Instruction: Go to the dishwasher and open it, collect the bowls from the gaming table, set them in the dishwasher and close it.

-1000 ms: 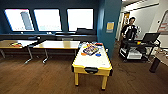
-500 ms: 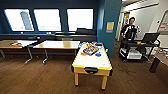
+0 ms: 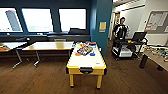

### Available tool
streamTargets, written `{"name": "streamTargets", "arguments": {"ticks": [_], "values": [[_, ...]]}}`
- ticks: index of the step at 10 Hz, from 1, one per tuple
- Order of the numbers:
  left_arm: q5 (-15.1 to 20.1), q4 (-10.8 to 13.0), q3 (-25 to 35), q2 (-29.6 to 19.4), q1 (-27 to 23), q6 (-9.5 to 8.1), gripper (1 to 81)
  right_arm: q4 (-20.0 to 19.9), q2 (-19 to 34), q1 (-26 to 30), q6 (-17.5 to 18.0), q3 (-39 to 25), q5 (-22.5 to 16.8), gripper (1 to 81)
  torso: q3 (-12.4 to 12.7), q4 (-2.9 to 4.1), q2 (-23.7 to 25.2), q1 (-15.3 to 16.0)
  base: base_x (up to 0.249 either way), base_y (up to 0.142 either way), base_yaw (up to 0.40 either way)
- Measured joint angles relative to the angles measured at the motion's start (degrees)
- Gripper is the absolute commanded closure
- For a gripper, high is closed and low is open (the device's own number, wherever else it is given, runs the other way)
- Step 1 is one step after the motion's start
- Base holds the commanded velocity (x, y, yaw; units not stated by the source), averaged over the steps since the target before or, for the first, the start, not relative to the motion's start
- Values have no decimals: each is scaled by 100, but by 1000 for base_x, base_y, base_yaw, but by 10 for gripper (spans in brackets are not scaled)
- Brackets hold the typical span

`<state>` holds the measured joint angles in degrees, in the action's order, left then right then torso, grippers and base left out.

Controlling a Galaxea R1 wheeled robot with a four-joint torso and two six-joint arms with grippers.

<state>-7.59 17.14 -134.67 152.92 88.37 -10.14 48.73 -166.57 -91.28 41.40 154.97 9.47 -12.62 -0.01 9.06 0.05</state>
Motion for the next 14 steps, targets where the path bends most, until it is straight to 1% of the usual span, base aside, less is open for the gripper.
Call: {"name": "streamTargets", "arguments": {"ticks": [1, 7, 10, 14], "values": [[-11, 0, -96, 34, -67, 1, 811, -2, 1, -33, 2, -4, -2, 811, 0, 0, 2, -2, 0, 0, -387], [13, -2, -124, 127, -39, -7, 811, -2, 12, -12, 2, 2, -5, 811, 0, 0, 2, 0, 0, 0, -387], [22, -2, -297, 240, -39, -7, 811, -2, 0, -15, 2, 2, -2, 811, 0, 0, 2, 0, 0, 0, -387], [24, -2, -318, 251, -39, -7, 811, -2, 0, -12, 2, 2, -2, 811, 0, 0, 2, 0, 0, 0, -387]]}}
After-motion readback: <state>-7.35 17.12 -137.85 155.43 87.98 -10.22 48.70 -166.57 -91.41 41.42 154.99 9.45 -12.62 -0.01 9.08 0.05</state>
